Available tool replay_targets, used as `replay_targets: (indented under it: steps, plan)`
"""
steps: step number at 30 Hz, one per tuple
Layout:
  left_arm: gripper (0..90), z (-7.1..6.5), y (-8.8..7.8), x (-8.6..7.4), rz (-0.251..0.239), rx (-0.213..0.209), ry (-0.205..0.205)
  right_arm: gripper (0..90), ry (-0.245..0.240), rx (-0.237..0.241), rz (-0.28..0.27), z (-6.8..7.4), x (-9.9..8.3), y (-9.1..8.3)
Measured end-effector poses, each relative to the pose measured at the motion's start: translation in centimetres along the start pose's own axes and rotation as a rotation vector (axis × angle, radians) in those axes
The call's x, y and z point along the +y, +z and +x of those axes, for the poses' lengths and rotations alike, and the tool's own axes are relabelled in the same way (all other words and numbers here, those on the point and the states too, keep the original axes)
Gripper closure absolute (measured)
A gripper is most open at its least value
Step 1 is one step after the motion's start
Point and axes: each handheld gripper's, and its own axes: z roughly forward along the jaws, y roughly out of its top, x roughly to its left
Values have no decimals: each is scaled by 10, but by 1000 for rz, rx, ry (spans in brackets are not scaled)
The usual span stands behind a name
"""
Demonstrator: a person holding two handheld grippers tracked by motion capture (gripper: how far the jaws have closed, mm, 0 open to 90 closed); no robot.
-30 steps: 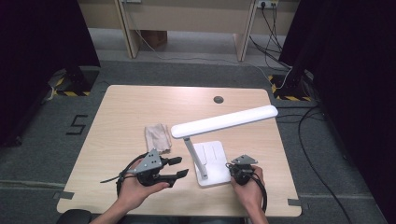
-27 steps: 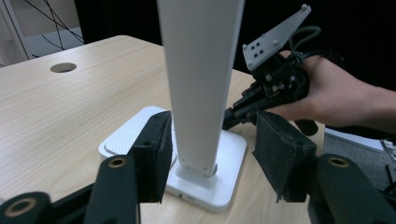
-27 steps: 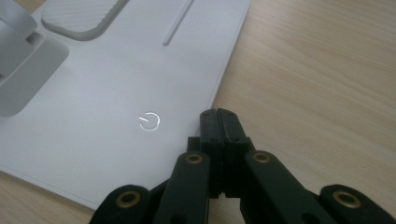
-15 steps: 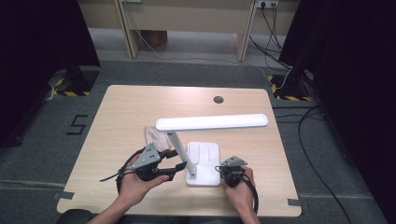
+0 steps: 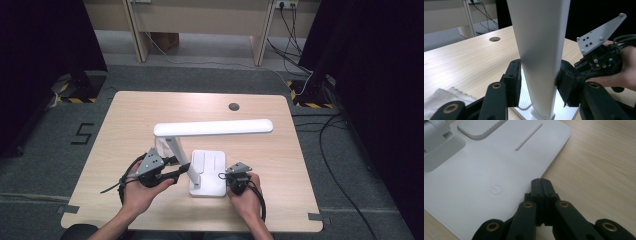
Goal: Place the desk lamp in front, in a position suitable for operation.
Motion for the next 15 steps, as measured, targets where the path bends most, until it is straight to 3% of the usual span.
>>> replay_targets:
  steps: [5,15]
  plan:
    - [594,9,-5,-1,-4,34,-8,900,-21,10,3,7,6,5]
    - [596,13,-12,-5,-16,64,-23,900,-39,14,7,14,13,10]
